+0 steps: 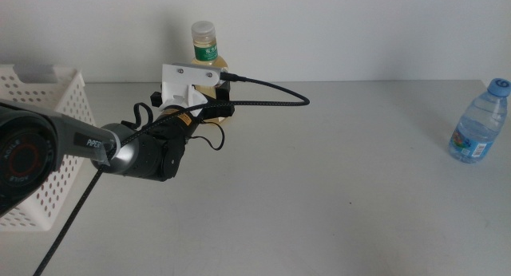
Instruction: Use arms to grab the bottles and put them into the dustbin to the left of the table.
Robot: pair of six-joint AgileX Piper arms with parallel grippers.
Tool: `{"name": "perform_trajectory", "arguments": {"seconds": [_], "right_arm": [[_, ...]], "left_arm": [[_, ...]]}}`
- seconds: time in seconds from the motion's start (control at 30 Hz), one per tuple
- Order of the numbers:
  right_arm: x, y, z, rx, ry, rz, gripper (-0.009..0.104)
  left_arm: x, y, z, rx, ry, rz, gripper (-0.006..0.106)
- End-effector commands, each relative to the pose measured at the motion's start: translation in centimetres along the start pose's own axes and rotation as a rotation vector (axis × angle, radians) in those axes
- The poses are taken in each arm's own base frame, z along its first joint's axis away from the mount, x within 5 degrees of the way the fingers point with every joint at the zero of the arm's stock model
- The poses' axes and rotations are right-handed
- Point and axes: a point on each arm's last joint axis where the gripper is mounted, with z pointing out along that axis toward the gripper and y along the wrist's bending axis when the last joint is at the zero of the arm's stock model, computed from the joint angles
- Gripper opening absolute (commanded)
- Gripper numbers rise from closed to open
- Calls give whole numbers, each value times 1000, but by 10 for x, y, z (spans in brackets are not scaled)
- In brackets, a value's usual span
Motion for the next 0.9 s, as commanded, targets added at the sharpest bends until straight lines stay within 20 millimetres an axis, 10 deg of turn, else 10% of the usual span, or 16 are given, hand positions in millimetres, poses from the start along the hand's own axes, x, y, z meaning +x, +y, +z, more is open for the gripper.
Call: {"name": "perform_trajectory", "arguments": {"seconds": [0.0, 0.5, 0.67, 0.87], "right_arm": [[-11, -1, -3, 16, -104, -17, 94], [-11, -1, -3, 16, -104, -17, 94], [-11, -1, -3, 16, -103, -17, 94], [-11, -1, -3, 16, -103, -17, 94]], "left_arm": [[-41, -3, 0, -1, -244, -8, 94], [-29, -5, 25, 6, -249, -7, 78], [-28, -6, 31, 14, -254, -13, 55], [-28, -7, 31, 22, -251, -38, 2]]}}
